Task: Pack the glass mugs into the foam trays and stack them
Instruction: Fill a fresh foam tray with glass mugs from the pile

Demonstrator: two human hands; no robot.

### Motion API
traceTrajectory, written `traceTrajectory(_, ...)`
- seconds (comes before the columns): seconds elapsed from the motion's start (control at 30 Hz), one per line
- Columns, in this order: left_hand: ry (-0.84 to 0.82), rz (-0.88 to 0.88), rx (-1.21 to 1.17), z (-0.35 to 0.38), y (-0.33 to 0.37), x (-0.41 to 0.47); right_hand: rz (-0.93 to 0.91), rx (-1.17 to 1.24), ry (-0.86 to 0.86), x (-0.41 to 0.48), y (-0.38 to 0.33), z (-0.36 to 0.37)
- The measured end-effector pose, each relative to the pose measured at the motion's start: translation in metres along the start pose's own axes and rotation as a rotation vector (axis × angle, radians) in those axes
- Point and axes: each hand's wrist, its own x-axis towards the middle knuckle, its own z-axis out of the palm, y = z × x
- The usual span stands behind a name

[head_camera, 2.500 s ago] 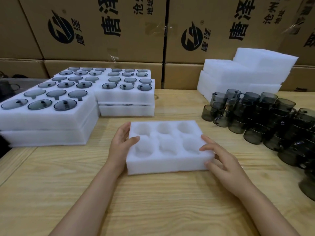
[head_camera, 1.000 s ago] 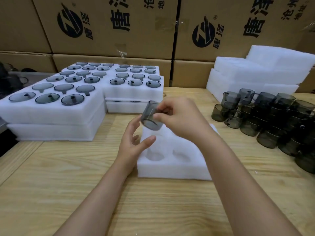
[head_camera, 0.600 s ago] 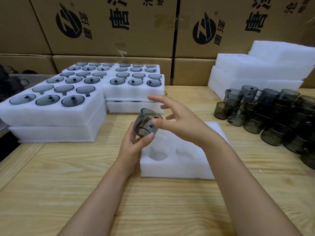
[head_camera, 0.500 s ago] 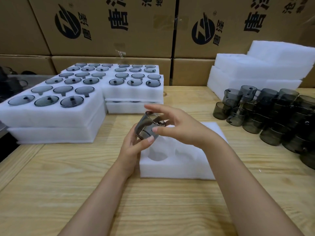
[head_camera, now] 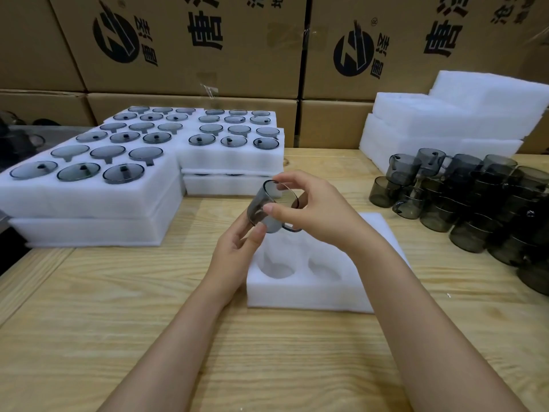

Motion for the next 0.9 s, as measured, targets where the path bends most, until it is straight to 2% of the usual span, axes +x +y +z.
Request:
traceTrajectory(0.07,-0.004,-0.021,-0.003,0.000,-0.001,0.000,0.034,0.012,0.073,0.001,0.003,-0.001)
traceTrajectory(0.17,0.028,-0.045,-0.015,-0.003,-0.003,0.001,0.064,-0.116,0.205,0.002,0.009,0.005)
traceTrajectory(0.3,-0.011,-0.058,0.004,-0.005,-0.006,-0.001,0.101,-0.201,0.252,0.003,0.018,0.008)
traceTrajectory(0.63,0.006,-0.081,0.006,-0.003,-0.002,-0.001,0.054,-0.496,0.210,0.007,0.025,0.027)
traceTrajectory(0.77,0.117,-0.156,-0.103,0.002,0.004,0.007,0.044,-0.526,0.185,0.006,0.026,0.028)
traceTrajectory(0.83,0.177,-0.189,-0.021,0.008,0.012,0.020,0.079,-0.492,0.129,0.009,0.024,0.023)
traceTrajectory(0.9,0.161,-0.225,0.092,0.017,0.019,0.037,0.128,-0.429,0.048,0.016,0.023,0.016)
